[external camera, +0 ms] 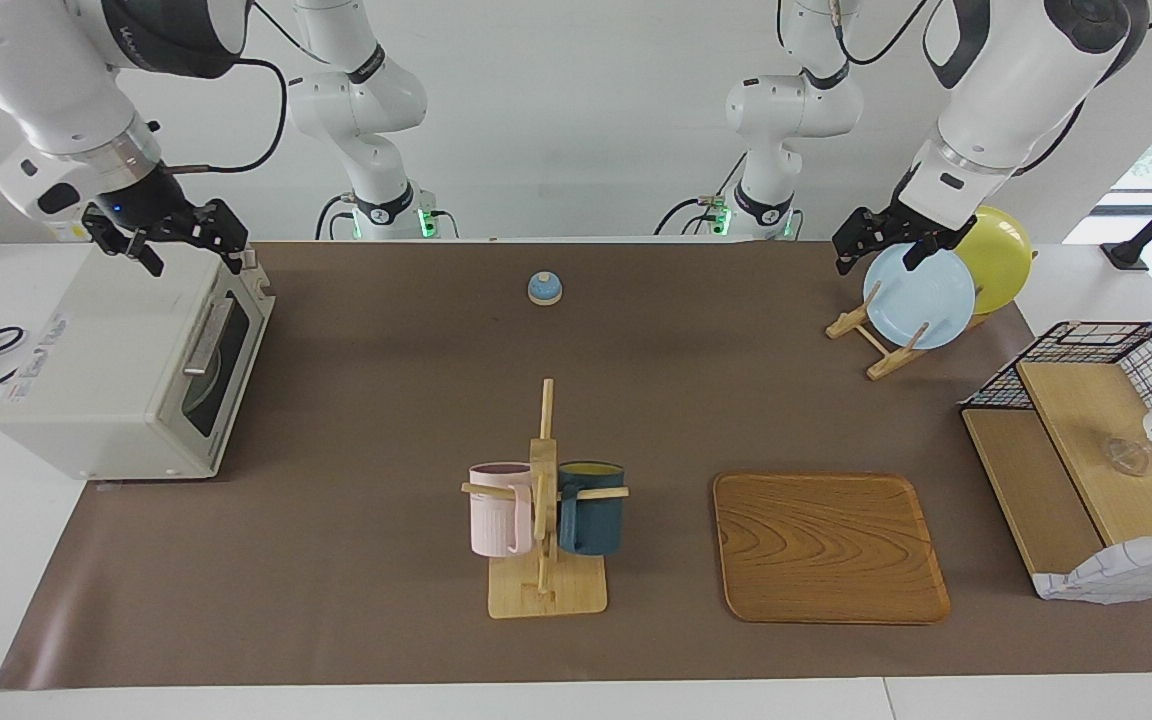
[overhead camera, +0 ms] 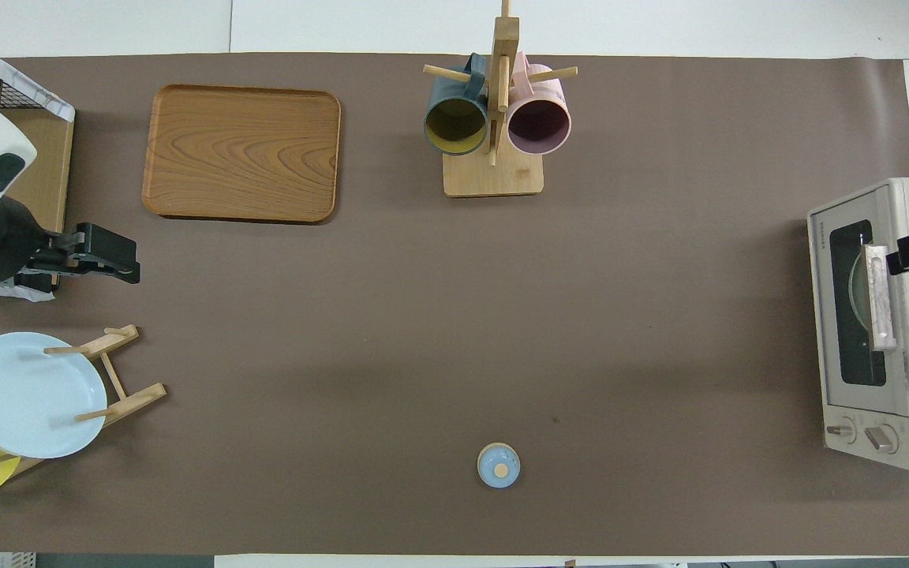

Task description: Put corn in oven

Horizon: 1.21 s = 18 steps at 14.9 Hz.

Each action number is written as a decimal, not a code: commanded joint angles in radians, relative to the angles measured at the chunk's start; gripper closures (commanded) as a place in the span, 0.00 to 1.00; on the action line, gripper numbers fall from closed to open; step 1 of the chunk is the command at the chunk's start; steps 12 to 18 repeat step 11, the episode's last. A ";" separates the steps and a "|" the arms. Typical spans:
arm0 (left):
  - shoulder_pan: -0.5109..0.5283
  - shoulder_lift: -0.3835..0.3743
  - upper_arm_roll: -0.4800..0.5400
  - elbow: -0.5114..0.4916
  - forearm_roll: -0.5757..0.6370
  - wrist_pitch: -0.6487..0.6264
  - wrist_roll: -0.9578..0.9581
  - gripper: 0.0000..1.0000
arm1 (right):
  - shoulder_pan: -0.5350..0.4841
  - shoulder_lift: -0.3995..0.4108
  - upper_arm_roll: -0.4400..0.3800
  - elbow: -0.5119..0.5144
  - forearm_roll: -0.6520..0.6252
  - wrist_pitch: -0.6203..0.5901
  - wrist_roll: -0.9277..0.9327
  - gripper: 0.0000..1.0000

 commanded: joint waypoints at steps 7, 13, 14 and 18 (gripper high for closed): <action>0.009 -0.006 -0.005 0.010 0.016 -0.018 0.004 0.00 | -0.003 0.014 0.047 0.022 -0.005 -0.035 0.005 0.00; 0.009 -0.006 -0.007 0.010 0.016 -0.018 0.004 0.00 | -0.004 0.026 0.060 0.058 -0.009 -0.030 0.004 0.00; 0.009 -0.006 -0.007 0.010 0.016 -0.018 0.004 0.00 | -0.004 0.026 0.060 0.058 -0.009 -0.030 0.004 0.00; 0.009 -0.006 -0.007 0.010 0.016 -0.018 0.004 0.00 | -0.004 0.026 0.060 0.058 -0.009 -0.030 0.004 0.00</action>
